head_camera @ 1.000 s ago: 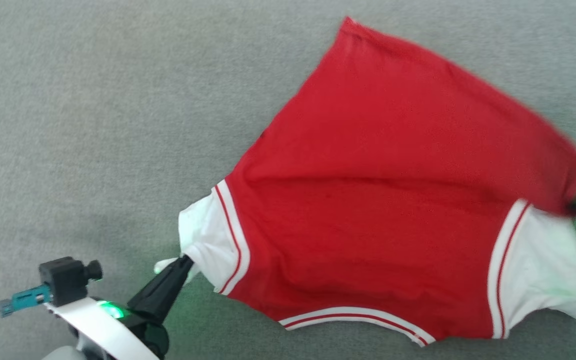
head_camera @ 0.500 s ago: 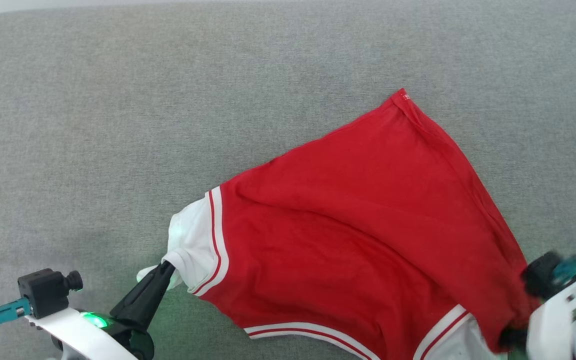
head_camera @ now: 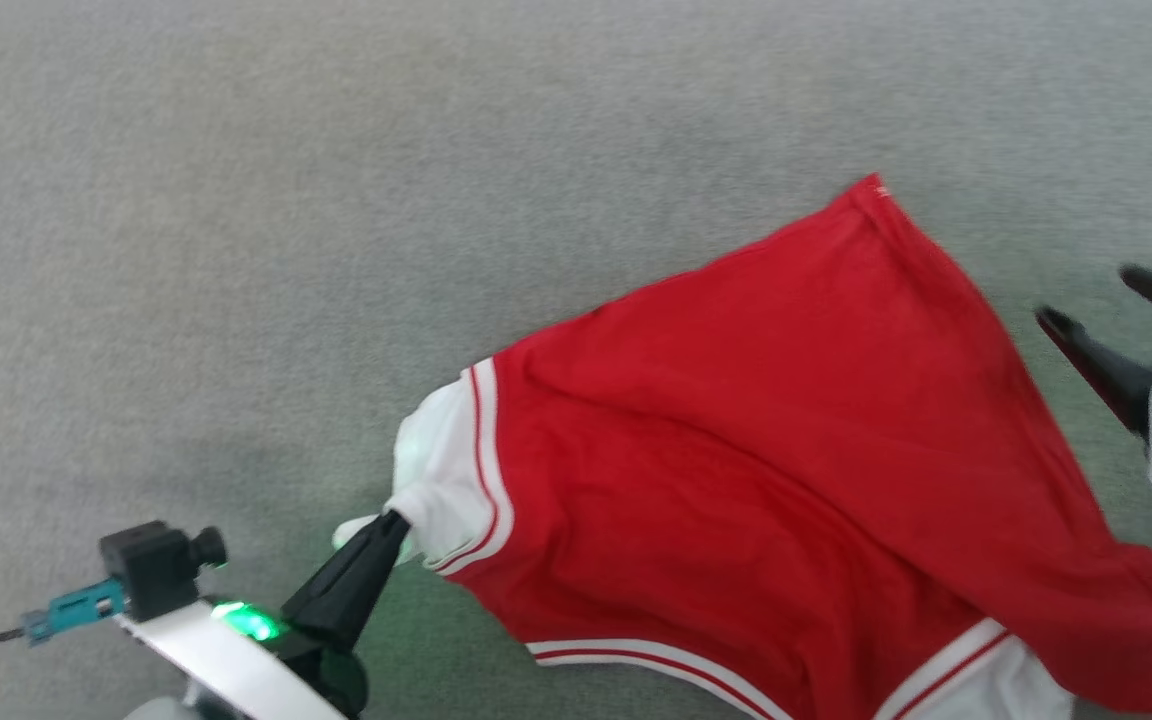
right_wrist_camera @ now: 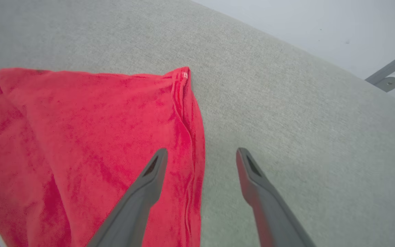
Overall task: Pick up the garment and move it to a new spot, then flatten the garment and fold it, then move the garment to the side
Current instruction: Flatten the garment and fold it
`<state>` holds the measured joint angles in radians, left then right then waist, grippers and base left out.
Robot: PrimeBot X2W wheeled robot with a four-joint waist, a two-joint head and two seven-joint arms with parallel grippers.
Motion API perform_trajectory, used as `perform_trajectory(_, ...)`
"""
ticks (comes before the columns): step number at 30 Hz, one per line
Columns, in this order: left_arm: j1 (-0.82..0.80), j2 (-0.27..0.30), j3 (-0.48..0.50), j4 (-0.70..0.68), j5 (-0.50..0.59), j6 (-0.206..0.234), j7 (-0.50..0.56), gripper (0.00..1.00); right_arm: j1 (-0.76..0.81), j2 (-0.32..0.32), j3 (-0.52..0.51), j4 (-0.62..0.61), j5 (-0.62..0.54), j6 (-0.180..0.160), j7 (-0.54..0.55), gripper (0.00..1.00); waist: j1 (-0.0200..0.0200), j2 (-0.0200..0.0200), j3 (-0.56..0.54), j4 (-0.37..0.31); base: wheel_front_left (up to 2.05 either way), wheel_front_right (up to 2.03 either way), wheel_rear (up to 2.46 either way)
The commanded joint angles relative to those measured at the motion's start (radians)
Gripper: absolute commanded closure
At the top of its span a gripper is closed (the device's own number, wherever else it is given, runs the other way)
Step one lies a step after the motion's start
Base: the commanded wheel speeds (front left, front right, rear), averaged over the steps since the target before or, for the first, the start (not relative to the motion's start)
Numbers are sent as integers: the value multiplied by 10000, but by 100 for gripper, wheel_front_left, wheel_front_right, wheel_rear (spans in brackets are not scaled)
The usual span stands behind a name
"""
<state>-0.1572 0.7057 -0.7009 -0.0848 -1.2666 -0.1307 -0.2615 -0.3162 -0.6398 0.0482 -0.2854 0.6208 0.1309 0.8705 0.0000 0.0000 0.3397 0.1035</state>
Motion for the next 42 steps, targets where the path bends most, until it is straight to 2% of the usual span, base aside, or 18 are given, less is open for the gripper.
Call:
perform_trajectory(1,-248,-95,-67,10,84,9,-49,100,-405,117,287,371,-137,-4,-255,0,0,0,235,288,0,0,0)
perform_trajectory(8,-1058,-637,-543,126,110,9,-47,100,-2892,387,2227,3193,-413,-4,-750,0,0,0,985,1039,0,0,0)
perform_trajectory(9,-1232,-760,-655,193,107,9,-47,100,-3450,467,2744,3953,-368,-4,-836,0,0,0,1145,1176,0,0,0)
perform_trajectory(14,-1542,-1001,-908,384,22,9,-47,100,-4094,432,4132,5605,-315,-2,-765,0,0,0,1241,1416,0,0,0)
perform_trajectory(15,-1598,-1007,-953,427,-17,9,-49,100,-4081,390,4390,5825,-238,-4,-721,54,0,0,1212,1444,0,0,0)
perform_trajectory(16,-1685,-1002,-998,472,-55,9,-49,100,-4111,377,4596,6011,-78,-4,-730,72,0,0,1190,1449,0,0,0)
perform_trajectory(17,-1784,-1005,-1007,509,-80,9,-49,100,-4133,377,4680,6169,108,-2,-807,98,0,0,1149,1442,0,0,0)
perform_trajectory(20,-2170,-864,-1055,699,-53,9,-49,100,-4404,188,4650,6438,440,-5,-1183,100,0,0,1061,1362,0,0,0)
perform_trajectory(24,-3192,-706,-990,1018,-366,9,-49,100,-5217,92,4089,6777,390,-28,-2198,100,0,0,1074,1046,0,0,0)
perform_trajectory(30,-5720,-225,-600,1931,-1479,9,255,100,-6881,725,3129,7609,51,-5,-3318,100,0,0,1319,215,0,0,0)
perform_trajectory(31,-5720,-225,-600,1931,-1479,9,255,100,-6881,725,3129,7609,51,-5,-3318,100,0,0,1319,215,0,0,0)
perform_trajectory(36,-8290,125,118,3413,-1895,9,714,100,-8810,1681,2175,8692,-678,-7,-4441,100,0,0,1629,-512,0,0,0)
perform_trajectory(42,-11249,-29,817,5350,-1959,20,844,100,-11012,2670,1030,10176,-1904,-29,-6163,100,0,0,1774,-1025,0,0,0)
